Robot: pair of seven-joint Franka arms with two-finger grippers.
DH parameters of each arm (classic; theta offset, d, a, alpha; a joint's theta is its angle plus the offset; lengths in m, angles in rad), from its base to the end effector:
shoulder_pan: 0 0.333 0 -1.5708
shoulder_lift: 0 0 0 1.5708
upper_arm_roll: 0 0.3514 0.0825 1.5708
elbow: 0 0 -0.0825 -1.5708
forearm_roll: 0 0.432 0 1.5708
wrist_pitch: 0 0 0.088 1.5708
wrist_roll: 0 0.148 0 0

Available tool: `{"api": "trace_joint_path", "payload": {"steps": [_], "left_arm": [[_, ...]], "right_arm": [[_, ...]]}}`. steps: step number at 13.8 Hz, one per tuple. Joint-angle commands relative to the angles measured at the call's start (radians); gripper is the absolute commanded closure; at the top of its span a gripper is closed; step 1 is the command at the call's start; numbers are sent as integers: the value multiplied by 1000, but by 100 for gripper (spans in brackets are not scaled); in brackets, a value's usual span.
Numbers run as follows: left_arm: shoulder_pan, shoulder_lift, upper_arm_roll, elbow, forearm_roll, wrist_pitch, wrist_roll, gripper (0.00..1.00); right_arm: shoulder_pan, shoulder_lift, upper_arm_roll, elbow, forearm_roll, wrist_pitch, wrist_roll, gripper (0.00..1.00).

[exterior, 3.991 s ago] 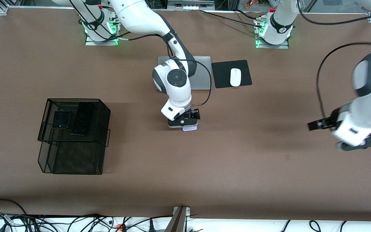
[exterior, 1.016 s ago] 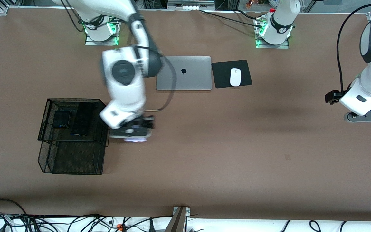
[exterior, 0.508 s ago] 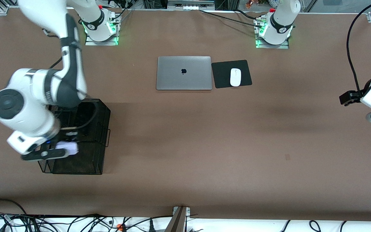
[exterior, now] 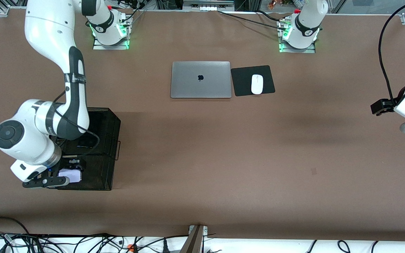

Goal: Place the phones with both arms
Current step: 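Lower the white phone into the basket and open the right gripper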

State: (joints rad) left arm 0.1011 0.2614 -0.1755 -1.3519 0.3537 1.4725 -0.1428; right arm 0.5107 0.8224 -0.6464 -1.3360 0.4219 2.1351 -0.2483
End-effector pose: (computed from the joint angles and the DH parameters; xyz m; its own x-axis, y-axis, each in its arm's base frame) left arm 0.6743 0.0184 0.5659 0.9916 0.0957 -0.0873 0.0631 -0.9456 -0.3191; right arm 0.8166 0.0384 0.2784 0.9875 0.1064 0.1161 0.0939 -0.9897 0.1078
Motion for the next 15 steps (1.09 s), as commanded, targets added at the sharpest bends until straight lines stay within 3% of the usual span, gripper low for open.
{"api": "trace_joint_path", "payload": {"steps": [1, 5, 6, 8, 9, 10, 13, 15], "left_arm": [[14, -2, -2, 16, -50, -8, 14, 0], [35, -31, -2, 19, -201, -9, 15, 0], [54, -46, -5, 19, -267, -12, 17, 0], [89, -92, -1, 8, -399, -21, 82, 0], [89, -99, 1, 8, -418, -30, 91, 0], [78, -103, 4, 8, -420, -32, 85, 0], [55, -106, 13, 8, -417, -40, 83, 0], [43, -111, 21, 4, -410, -83, 104, 0]], "right_arm": [[-73, 43, 53, 20, 31, 26, -22, 100], [-110, 44, 97, 14, 63, 19, -23, 100], [-110, 44, 97, 9, 72, 16, -25, 95], [-112, 44, 97, 9, 75, 14, -23, 15], [-112, 44, 99, 11, 74, 16, -22, 7], [-112, 44, 99, 14, 72, 14, -20, 2], [-115, 43, 99, 41, 72, -10, -19, 1], [-144, 60, 99, 119, 70, -90, -15, 1]]}}
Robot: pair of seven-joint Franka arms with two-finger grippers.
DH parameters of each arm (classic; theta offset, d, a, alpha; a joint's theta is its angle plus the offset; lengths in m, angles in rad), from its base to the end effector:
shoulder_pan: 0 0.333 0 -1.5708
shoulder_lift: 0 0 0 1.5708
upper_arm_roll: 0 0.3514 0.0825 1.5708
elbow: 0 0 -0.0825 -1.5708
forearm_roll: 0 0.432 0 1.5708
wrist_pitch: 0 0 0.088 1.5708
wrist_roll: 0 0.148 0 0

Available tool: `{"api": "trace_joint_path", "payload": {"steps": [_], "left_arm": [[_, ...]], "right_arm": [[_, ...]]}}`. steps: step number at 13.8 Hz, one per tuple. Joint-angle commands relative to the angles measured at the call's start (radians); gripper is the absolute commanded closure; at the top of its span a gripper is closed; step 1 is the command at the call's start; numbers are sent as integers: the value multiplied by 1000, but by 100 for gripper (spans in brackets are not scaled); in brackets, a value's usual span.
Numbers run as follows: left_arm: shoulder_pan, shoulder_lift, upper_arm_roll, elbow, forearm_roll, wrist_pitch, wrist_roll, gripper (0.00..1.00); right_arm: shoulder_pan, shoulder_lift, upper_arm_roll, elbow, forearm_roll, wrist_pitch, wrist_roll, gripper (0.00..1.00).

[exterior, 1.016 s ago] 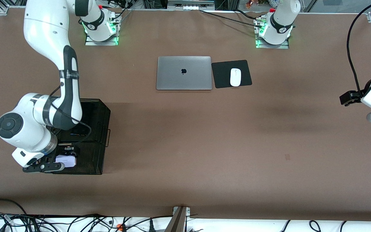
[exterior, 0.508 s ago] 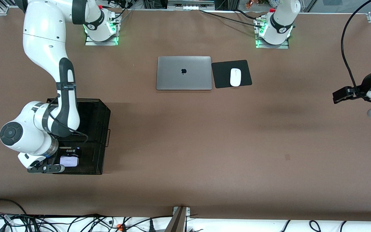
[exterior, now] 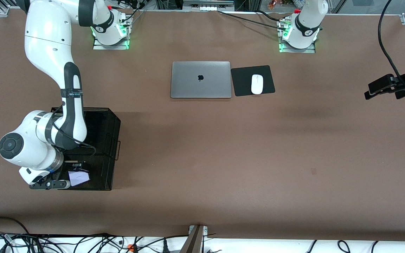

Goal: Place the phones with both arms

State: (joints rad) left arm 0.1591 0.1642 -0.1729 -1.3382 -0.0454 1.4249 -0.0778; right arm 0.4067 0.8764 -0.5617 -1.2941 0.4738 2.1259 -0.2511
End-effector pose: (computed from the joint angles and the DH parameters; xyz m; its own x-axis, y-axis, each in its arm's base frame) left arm 0.6397 -0.0064 0.6254 0.9951 0.0574 -0.0801 0.0628 -0.9958 0.0673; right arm 0.8225 0.0154 0.2352 0.9953 0.0485 0.0840 0.0466 -0.9986 0.0239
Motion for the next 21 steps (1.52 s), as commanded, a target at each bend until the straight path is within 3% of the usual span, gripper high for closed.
{"api": "trace_joint_path", "payload": {"steps": [1, 5, 11, 15, 21], "left_arm": [[-15, -17, 18, -15, -5, -37, 49, 0], [-6, -29, 16, -24, 39, -32, 102, 0], [10, -34, 12, -24, 102, -29, 101, 0], [10, -34, 18, -22, 104, -27, 101, 0], [11, -34, 18, -22, 104, -29, 101, 0]], "right_arm": [[-60, 12, 14, 128, 17, -139, -11, 1], [-97, -3, -20, 252, 8, -425, -10, 1], [-74, -215, -78, 274, -9, -823, 1, 1], [-3, -368, -70, 207, -182, -839, 16, 0], [20, -415, -75, 205, -222, -825, 16, 0]]}}
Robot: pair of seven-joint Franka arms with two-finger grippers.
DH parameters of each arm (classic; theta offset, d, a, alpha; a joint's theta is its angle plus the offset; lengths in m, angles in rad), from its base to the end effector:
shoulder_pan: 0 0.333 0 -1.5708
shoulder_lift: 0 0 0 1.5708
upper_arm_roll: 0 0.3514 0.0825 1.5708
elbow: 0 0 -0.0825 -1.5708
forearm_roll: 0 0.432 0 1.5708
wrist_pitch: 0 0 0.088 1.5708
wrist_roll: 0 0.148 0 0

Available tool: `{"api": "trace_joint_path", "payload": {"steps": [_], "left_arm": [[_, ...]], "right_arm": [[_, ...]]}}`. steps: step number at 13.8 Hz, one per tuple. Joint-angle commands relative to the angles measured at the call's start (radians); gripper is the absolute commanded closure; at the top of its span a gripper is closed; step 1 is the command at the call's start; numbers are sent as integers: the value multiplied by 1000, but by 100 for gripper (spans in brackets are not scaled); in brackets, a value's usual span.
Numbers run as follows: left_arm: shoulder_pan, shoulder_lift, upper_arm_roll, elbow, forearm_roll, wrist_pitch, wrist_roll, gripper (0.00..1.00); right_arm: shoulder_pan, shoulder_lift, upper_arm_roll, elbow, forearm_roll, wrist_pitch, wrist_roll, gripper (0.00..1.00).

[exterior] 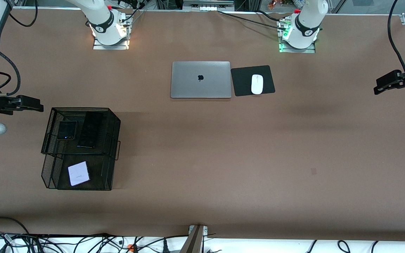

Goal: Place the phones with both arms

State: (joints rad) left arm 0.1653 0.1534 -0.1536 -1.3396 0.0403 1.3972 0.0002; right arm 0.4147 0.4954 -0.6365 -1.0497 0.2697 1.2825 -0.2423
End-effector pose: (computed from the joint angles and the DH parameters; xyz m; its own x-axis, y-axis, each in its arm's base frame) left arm 0.6322 0.0219 0.6288 0.9954 0.0180 -0.0939 0.0165 -0.9997 -0.0168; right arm 0.7056 0.0036 0.5738 0.9777 0.1087 -0.1797 0.1058 -0.9941 -0.0255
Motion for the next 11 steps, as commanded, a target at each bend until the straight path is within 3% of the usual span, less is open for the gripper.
{"api": "trace_joint_path", "payload": {"steps": [1, 4, 5, 8, 11], "left_arm": [[5, -23, -1, -21, 16, -1, 23, 0], [5, -21, -1, -23, 16, -1, 23, 0], [5, -23, -1, -23, 16, -6, 23, 0], [5, -23, -3, -23, 16, -6, 23, 0], [5, -26, -1, -23, 16, -9, 23, 0]], "right_arm": [[10, -34, 0, -39, -15, 30, 9, 0], [-26, -28, 14, -10, -12, 50, 55, 0], [-75, -25, 58, 16, -10, 44, 110, 0], [-281, -41, 309, 25, -59, 35, 199, 0], [-422, -101, 510, -27, -159, 49, 241, 0]]}}
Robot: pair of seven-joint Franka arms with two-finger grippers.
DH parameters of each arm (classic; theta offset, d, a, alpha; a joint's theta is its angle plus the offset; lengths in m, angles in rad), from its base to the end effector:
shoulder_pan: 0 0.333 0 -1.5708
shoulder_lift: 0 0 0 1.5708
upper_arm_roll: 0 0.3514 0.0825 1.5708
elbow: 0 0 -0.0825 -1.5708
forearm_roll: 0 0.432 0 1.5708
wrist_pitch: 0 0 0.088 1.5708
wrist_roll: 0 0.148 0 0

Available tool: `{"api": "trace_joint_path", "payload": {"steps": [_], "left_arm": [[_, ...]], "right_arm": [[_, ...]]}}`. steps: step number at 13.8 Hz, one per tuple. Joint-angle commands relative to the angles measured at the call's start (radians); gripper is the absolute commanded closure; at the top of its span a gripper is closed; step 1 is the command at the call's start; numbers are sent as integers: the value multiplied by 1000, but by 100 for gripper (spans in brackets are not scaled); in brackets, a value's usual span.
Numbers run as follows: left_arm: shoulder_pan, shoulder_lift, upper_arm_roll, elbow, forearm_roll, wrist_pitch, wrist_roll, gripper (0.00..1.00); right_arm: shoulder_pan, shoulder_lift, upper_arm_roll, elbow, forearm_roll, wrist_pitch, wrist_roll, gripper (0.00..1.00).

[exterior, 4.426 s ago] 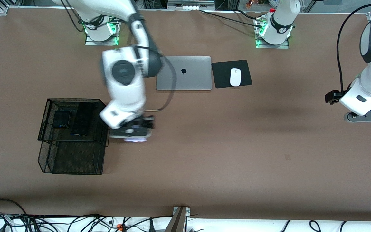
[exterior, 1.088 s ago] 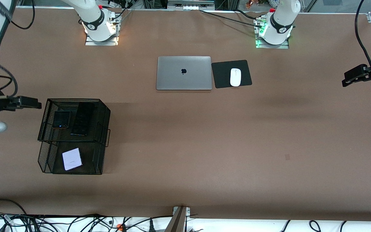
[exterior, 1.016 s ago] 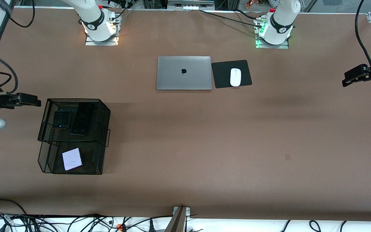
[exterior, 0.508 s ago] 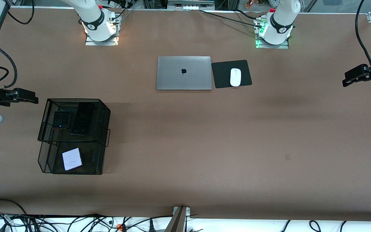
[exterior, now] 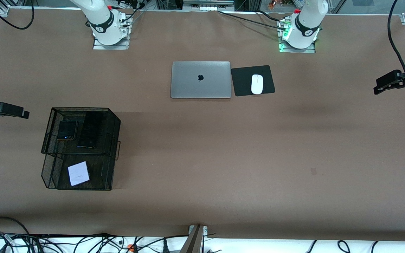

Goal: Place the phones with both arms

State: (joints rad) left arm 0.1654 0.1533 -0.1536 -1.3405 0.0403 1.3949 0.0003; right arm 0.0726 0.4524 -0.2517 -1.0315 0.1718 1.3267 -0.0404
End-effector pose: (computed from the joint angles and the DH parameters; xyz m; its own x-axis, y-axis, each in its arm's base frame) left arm 0.6317 0.0220 0.6282 0.9951 0.0180 -0.0970 0.0164 -0.9997 -0.0168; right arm 0.7115 -0.0549 0.5795 0.9861 -0.0869 -0.1417 -0.0973 -0.9930 -0.0676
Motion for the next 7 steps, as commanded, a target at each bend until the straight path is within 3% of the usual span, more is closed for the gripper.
{"api": "trace_joint_path", "payload": {"steps": [1, 4, 5, 7], "left_arm": [[5, -26, -1, -22, 16, -8, 23, 0], [11, -29, -1, -20, 16, -8, 24, 0], [13, -29, -1, -20, 16, -8, 24, 0], [14, -29, 0, -22, 16, -7, 24, 0]], "right_arm": [[-89, -82, 178, -68, -139, 34, 60, 1], [-145, -200, 293, -284, -173, 227, 169, 3], [-143, -239, 295, -348, -178, 274, 174, 3], [-136, -259, 292, -368, -181, 278, 171, 1]]}}
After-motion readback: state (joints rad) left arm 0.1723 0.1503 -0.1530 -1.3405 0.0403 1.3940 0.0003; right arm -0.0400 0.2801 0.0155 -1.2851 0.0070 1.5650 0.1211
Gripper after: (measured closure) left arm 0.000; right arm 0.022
